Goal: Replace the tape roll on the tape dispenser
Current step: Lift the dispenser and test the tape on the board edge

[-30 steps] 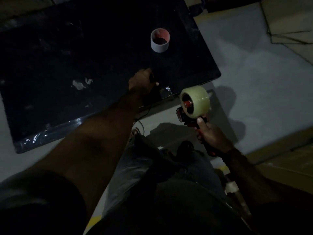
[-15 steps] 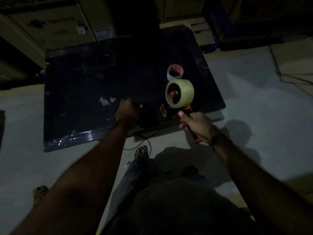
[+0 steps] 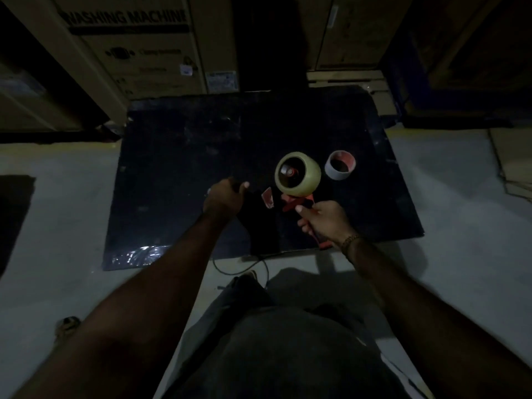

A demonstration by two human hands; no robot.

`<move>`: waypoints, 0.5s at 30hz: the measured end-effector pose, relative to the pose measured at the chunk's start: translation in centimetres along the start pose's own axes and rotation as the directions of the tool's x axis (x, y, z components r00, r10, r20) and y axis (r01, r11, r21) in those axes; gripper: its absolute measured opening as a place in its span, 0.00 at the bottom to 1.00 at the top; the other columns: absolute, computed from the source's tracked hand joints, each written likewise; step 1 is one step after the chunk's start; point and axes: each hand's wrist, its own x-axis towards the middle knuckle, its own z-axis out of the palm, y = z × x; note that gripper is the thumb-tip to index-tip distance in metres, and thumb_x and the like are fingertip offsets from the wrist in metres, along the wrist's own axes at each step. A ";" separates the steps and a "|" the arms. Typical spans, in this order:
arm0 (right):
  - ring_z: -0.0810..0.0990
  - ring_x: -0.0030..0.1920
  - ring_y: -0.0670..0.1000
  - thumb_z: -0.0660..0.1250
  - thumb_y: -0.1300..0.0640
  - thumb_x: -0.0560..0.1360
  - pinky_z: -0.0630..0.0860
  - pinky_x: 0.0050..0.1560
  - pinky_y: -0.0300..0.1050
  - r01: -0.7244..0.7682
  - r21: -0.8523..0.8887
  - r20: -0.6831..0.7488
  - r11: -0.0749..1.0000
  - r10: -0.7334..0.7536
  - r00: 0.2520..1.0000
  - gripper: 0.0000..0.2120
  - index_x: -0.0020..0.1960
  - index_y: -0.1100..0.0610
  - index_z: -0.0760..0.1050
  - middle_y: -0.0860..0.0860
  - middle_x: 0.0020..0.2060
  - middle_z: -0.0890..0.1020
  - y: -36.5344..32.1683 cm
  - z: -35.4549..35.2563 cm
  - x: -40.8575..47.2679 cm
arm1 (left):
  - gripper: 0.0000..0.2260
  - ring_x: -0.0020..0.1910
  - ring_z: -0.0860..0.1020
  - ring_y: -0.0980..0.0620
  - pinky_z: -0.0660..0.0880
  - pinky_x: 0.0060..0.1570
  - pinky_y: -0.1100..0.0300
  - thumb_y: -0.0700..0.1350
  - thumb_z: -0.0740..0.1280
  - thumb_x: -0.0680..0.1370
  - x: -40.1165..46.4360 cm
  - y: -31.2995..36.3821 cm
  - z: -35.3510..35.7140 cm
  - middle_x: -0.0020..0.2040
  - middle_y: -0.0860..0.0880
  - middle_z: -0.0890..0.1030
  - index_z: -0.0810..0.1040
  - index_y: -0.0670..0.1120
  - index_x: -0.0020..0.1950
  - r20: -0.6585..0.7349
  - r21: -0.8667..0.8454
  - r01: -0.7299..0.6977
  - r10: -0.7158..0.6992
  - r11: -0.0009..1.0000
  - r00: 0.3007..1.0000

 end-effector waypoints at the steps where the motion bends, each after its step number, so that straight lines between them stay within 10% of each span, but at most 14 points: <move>1: 0.81 0.32 0.52 0.71 0.51 0.81 0.78 0.34 0.47 -0.022 0.012 -0.002 1.000 0.022 1.000 0.17 0.42 0.64 0.81 0.57 0.35 0.87 -0.3 0.8 0.9 | 0.21 0.55 0.83 0.37 0.77 0.50 0.51 0.60 0.63 0.84 0.3 -0.2 -0.5 0.54 0.38 0.85 0.81 0.41 0.54 0.011 0.013 0.012 -0.012 1.000 1.000; 15: 0.76 0.32 0.55 0.64 0.49 0.85 0.73 0.36 0.48 -0.017 0.021 0.110 1.000 0.015 0.994 0.20 0.37 0.58 0.78 0.59 0.38 0.85 -0.3 3.5 11.5 | 0.29 0.61 0.81 0.37 0.75 0.59 0.48 0.61 0.50 0.86 3.3 0.2 -4.2 0.59 0.39 0.84 0.83 0.43 0.58 0.009 0.299 -0.010 0.007 0.954 1.000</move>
